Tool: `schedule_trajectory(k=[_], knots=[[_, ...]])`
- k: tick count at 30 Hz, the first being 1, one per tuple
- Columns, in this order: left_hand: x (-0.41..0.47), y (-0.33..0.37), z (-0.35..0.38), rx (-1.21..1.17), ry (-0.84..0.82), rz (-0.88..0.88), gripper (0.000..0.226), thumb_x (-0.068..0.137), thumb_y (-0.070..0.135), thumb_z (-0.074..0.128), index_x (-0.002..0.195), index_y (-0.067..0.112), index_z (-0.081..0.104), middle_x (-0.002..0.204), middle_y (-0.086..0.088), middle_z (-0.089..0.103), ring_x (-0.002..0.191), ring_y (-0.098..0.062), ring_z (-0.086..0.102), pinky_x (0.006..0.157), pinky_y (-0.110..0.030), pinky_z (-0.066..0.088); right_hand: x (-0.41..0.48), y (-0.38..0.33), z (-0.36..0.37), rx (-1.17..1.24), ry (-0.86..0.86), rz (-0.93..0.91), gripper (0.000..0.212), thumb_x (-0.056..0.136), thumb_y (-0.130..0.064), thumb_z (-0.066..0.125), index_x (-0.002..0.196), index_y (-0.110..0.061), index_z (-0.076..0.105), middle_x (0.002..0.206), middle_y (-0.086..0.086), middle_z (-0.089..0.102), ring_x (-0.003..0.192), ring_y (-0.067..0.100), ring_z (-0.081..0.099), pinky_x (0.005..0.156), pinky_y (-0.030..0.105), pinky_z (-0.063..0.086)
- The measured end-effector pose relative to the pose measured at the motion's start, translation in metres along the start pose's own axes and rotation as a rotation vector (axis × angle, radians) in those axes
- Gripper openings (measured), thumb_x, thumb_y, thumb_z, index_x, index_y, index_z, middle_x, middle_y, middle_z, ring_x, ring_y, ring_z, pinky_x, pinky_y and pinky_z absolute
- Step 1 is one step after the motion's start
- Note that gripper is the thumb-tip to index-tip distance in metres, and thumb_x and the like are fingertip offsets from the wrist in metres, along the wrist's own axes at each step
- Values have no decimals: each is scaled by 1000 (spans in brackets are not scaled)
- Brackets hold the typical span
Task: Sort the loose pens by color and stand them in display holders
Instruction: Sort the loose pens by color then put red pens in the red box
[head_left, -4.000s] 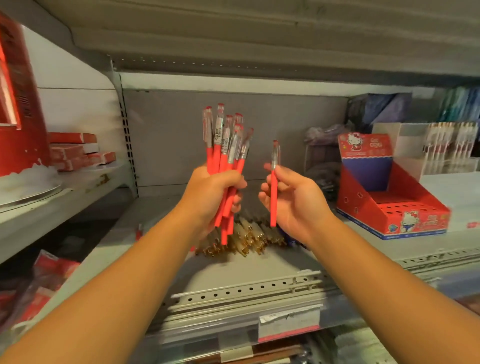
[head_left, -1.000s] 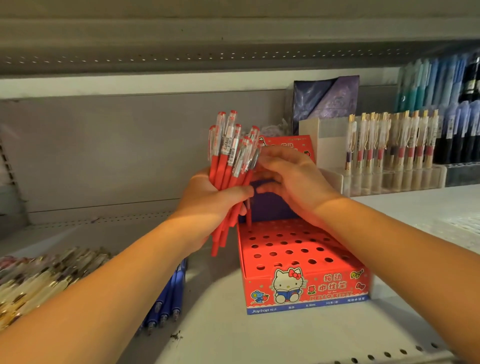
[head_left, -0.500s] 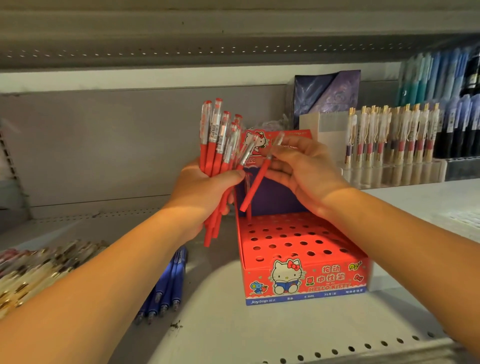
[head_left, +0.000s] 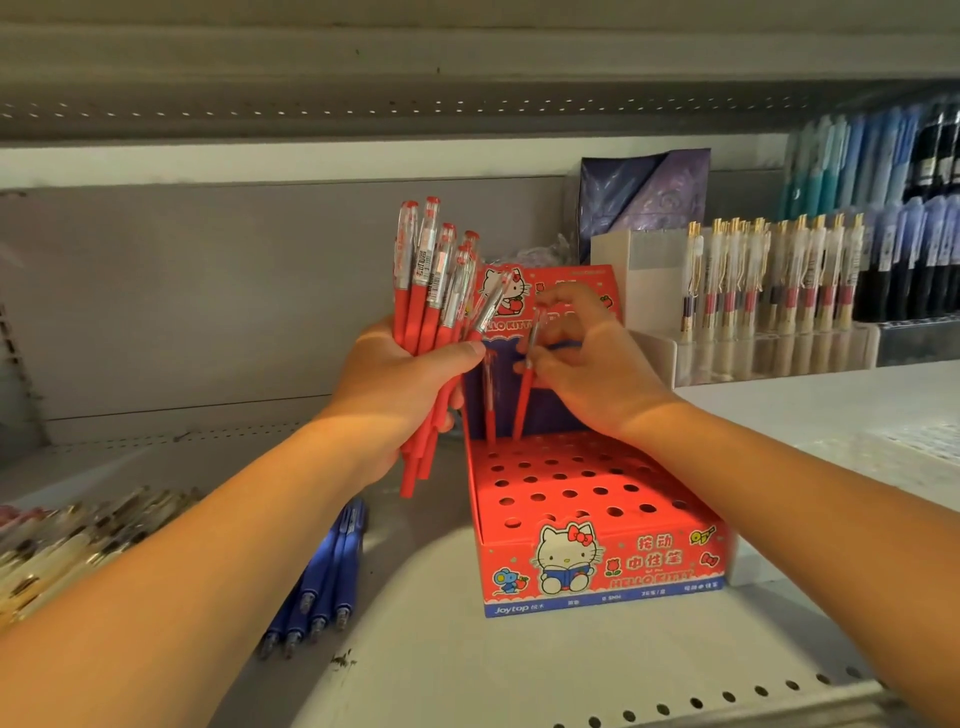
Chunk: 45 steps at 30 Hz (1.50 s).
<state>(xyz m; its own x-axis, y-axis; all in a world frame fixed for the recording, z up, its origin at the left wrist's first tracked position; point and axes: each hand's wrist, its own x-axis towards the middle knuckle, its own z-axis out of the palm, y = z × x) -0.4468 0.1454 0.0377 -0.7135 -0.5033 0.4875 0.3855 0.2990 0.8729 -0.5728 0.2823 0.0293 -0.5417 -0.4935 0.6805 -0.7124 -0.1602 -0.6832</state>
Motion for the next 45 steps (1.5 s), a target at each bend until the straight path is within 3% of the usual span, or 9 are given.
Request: schedule_trajectory(k=[5, 9, 14, 18, 24, 27, 31, 38, 45], knots=[[2, -2, 0, 4, -3, -8, 16, 81, 10, 77, 72, 19, 67, 52, -8, 57, 53, -26, 51, 41, -26, 42, 2, 6, 0, -61, -84, -9, 49, 91, 9, 53, 97, -39, 58, 96, 7, 63, 81, 34, 70, 70, 34, 62], [3, -3, -1, 14, -7, -14, 12, 81, 15, 79, 77, 16, 67, 57, -11, 62, 56, -29, 53, 43, -27, 44, 4, 8, 1, -129, -53, -53, 68, 90, 10, 54, 90, -57, 50, 89, 0, 60, 73, 25, 69, 60, 30, 61], [3, -3, -2, 19, -7, -7, 12, 80, 15, 80, 79, 14, 68, 62, -15, 65, 53, -27, 56, 41, -26, 45, 2, 15, 3, -297, -107, -84, 36, 89, 9, 56, 94, -27, 56, 85, -4, 64, 75, 18, 68, 61, 28, 59], [4, -1, -3, 17, -1, -14, 11, 80, 16, 80, 78, 14, 69, 66, -18, 67, 56, -29, 55, 42, -27, 45, 0, 15, 6, -331, -136, -31, 52, 90, 7, 56, 120, -35, 47, 85, -6, 66, 71, 9, 70, 60, 16, 55], [0, -1, -1, 33, -6, -36, 13, 80, 17, 80, 73, 16, 69, 69, -22, 68, 55, -28, 55, 43, -27, 46, 1, 6, 1, -333, -133, -19, 41, 87, 6, 58, 115, -24, 63, 94, 0, 64, 71, 10, 61, 64, 12, 50], [-1, -2, 0, 67, -12, -38, 13, 79, 18, 81, 76, 15, 69, 70, -19, 71, 52, -26, 57, 43, -28, 48, 4, -10, -1, -25, -25, 24, 34, 88, 4, 60, 101, -27, 62, 96, 5, 65, 70, 11, 63, 60, 27, 56], [0, -2, 0, 102, -68, -79, 12, 80, 23, 80, 77, 14, 72, 73, -18, 73, 55, -29, 63, 53, -35, 52, 2, -24, 2, 457, -24, 186, 14, 90, -6, 66, 101, -14, 62, 91, 9, 71, 78, 18, 71, 56, 30, 56], [-6, 5, 5, -1, -123, -166, 11, 80, 20, 79, 77, 11, 74, 78, -16, 74, 56, -26, 69, 47, -28, 52, 2, -30, 2, 660, 41, 233, 22, 88, 3, 64, 108, -4, 58, 94, 15, 69, 80, 22, 70, 73, 30, 60], [-5, 10, 2, -24, 15, -199, 6, 86, 8, 71, 90, 4, 67, 68, -5, 73, 53, -19, 69, 45, -26, 52, 7, -29, -10, 646, 170, 163, 22, 89, 0, 66, 104, -13, 57, 83, 8, 71, 72, 20, 73, 64, 31, 59]])
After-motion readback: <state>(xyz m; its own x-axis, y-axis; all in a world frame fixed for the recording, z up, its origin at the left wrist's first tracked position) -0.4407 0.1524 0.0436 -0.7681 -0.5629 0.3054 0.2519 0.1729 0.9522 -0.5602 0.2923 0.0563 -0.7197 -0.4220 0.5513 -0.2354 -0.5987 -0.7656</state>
